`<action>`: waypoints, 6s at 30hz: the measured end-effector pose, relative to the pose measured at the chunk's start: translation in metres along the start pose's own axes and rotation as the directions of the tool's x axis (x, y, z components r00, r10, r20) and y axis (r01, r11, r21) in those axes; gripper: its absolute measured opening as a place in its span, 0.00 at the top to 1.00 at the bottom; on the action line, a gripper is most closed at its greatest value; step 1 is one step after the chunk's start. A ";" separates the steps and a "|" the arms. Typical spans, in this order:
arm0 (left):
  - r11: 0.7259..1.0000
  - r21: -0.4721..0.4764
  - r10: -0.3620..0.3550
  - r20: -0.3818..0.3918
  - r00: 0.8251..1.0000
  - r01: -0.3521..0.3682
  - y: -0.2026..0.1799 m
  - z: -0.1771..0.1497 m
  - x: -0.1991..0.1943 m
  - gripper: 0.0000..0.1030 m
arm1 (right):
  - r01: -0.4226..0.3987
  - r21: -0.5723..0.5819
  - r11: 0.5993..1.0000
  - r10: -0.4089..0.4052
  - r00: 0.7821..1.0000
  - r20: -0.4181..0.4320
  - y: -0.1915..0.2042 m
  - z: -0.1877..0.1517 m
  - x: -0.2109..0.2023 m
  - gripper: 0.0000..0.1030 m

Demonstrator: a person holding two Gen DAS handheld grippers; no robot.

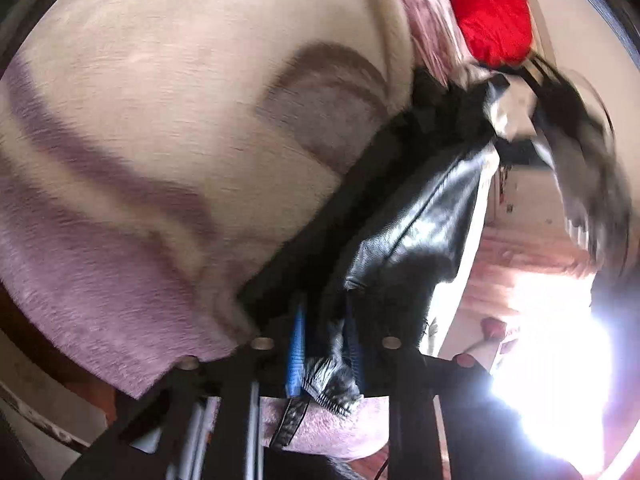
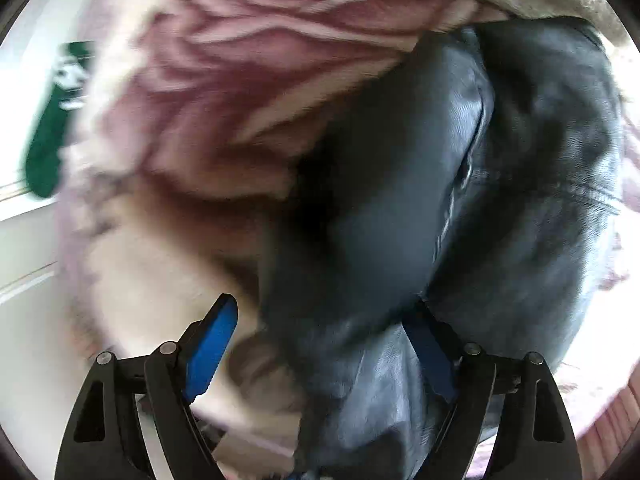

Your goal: Fold large clothes

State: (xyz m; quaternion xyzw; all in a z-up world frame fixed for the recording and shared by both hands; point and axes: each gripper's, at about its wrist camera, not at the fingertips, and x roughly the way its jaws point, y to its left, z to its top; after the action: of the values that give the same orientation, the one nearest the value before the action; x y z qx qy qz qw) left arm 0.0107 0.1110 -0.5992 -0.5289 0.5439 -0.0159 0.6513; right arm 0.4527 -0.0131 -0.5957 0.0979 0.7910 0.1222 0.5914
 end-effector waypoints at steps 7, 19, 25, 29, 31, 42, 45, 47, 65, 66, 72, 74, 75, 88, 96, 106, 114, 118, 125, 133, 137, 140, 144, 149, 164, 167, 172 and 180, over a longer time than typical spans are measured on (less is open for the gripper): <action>0.992 -0.101 -0.071 -0.024 0.997 0.069 -0.001 -0.013 -0.029 0.36 | -0.154 0.100 0.983 0.153 0.988 0.025 -0.095 -0.117 -0.043 0.16; 0.980 -0.193 0.057 0.051 0.997 -0.046 -0.021 -0.029 0.044 0.99 | -0.509 0.640 0.575 0.480 0.844 0.239 -0.267 -0.309 0.090 0.80; 0.984 -0.143 0.125 0.127 0.984 -0.107 -0.028 -0.035 -0.004 0.99 | -0.504 0.570 0.649 0.446 0.859 0.251 -0.233 -0.333 0.076 0.90; 0.972 -0.131 0.210 0.104 0.972 -0.196 -0.013 -0.028 0.003 0.99 | -0.387 0.490 0.781 0.366 0.920 0.144 -0.197 -0.334 0.080 0.92; 0.965 -0.159 0.225 0.077 0.971 -0.210 0.002 -0.017 0.016 0.98 | -0.302 0.430 0.851 0.296 0.952 0.083 -0.170 -0.330 0.103 0.91; 0.970 0.058 0.231 0.058 0.971 -0.234 -0.060 -0.025 -0.033 0.80 | -0.343 0.321 0.883 0.330 0.939 0.096 -0.191 -0.281 0.029 0.40; 0.955 0.132 0.247 0.133 0.960 -0.264 -0.073 -0.016 -0.031 0.32 | -0.308 0.220 0.926 0.273 0.946 0.177 -0.178 -0.231 -0.025 0.31; 0.938 0.171 0.271 0.179 0.946 -0.301 -0.072 -0.012 -0.025 0.32 | -0.275 0.208 0.939 0.236 0.952 0.196 -0.172 -0.195 -0.048 0.29; 0.888 0.372 0.240 0.128 0.962 -0.271 -0.036 0.034 0.032 0.91 | 0.084 0.282 0.956 -0.150 0.964 0.221 -0.033 0.015 -0.043 0.93; 0.893 0.362 0.241 0.120 0.963 -0.268 -0.033 0.037 0.034 0.91 | 0.083 0.302 0.950 -0.151 0.966 0.208 -0.032 0.024 -0.034 0.93; 0.934 0.287 0.212 0.033 0.977 -0.213 -0.027 0.052 0.019 0.89 | 0.105 0.278 0.955 -0.128 0.990 0.064 -0.032 0.053 0.041 0.86; 0.942 0.264 0.212 0.006 0.977 -0.206 -0.033 0.059 0.003 0.89 | 0.020 0.249 0.968 -0.036 0.998 0.060 -0.035 0.053 0.026 0.56; 0.943 0.262 0.210 0.014 0.978 -0.207 -0.040 0.063 -0.006 0.89 | -0.071 0.224 0.972 0.057 0.996 0.068 -0.038 0.049 0.010 0.47; 0.843 0.493 0.245 0.000 0.970 -0.213 -0.193 0.110 0.111 0.99 | -0.127 0.138 0.982 0.095 0.972 0.217 -0.142 -0.047 -0.075 0.80; 0.864 0.437 0.297 -0.044 0.954 -0.249 -0.154 0.135 0.151 0.96 | -0.011 0.119 0.993 0.002 0.997 0.077 -0.162 -0.041 0.013 0.94; 0.858 0.480 0.235 -0.048 0.971 -0.184 -0.197 0.132 0.103 0.96 | -0.138 0.157 0.978 0.127 0.989 0.075 -0.196 -0.037 -0.019 0.88; 0.840 0.474 0.322 -0.047 0.946 -0.263 -0.200 0.211 0.179 0.96 | -0.170 0.158 0.973 0.108 0.934 0.340 -0.233 0.004 -0.059 0.47; 0.879 0.433 0.270 -0.108 0.957 -0.199 -0.194 0.231 0.168 0.96 | -0.005 0.200 0.980 -0.044 0.970 0.240 -0.249 0.037 -0.033 0.55; 0.793 0.452 0.364 0.187 0.912 -0.409 -0.178 0.178 0.026 0.96 | -0.135 -0.055 0.989 0.142 0.978 0.156 -0.155 -0.033 -0.067 0.55; 0.674 0.225 0.680 0.184 0.710 -0.704 -0.018 0.117 0.006 0.96 | -0.035 -0.209 0.977 0.021 0.997 -0.069 -0.063 -0.076 0.040 0.82; 0.738 0.225 0.590 0.240 0.771 -0.636 0.014 0.106 0.001 0.96 | 0.152 -0.264 0.953 -0.177 0.981 -0.076 -0.042 -0.073 0.097 0.83; 0.781 0.210 0.544 0.235 0.805 -0.589 0.021 0.113 -0.003 0.96 | 0.253 -0.284 0.925 -0.279 0.959 -0.054 -0.028 -0.076 0.113 0.83; 0.807 0.207 0.517 0.206 0.831 -0.553 0.025 0.124 -0.008 0.96 | 0.230 -0.274 0.934 -0.253 0.966 -0.054 -0.020 -0.089 0.084 0.82; 0.791 0.226 0.520 0.243 0.819 -0.569 0.011 0.122 -0.030 0.96 | 0.053 -0.200 0.978 -0.054 0.999 0.004 -0.031 -0.108 0.028 0.82; 0.650 0.325 0.605 0.324 0.727 -0.686 0.021 0.133 0.001 0.95 | -0.316 0.004 0.949 0.315 0.947 0.058 -0.114 -0.123 0.010 0.38; 0.676 0.326 0.571 0.335 0.750 -0.661 -0.010 0.129 -0.022 0.95 | -0.299 0.029 0.954 0.293 0.948 0.127 -0.147 -0.129 -0.022 0.38; 0.708 0.502 0.381 0.322 0.867 -0.497 -0.093 0.103 -0.014 0.00 | -0.246 0.070 0.967 0.228 0.953 0.197 -0.208 -0.140 -0.048 0.37; 0.553 0.649 0.516 0.225 0.827 -0.522 -0.146 0.103 0.094 0.08 | -0.239 0.129 0.962 0.210 0.956 0.206 -0.238 -0.135 -0.040 0.38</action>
State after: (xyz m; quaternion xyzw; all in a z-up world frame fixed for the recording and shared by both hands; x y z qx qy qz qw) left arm 0.2051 0.0600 -0.5767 -0.0652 0.6265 -0.0211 0.7764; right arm 0.3318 -0.2617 -0.5960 0.2436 0.7216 0.1180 0.6372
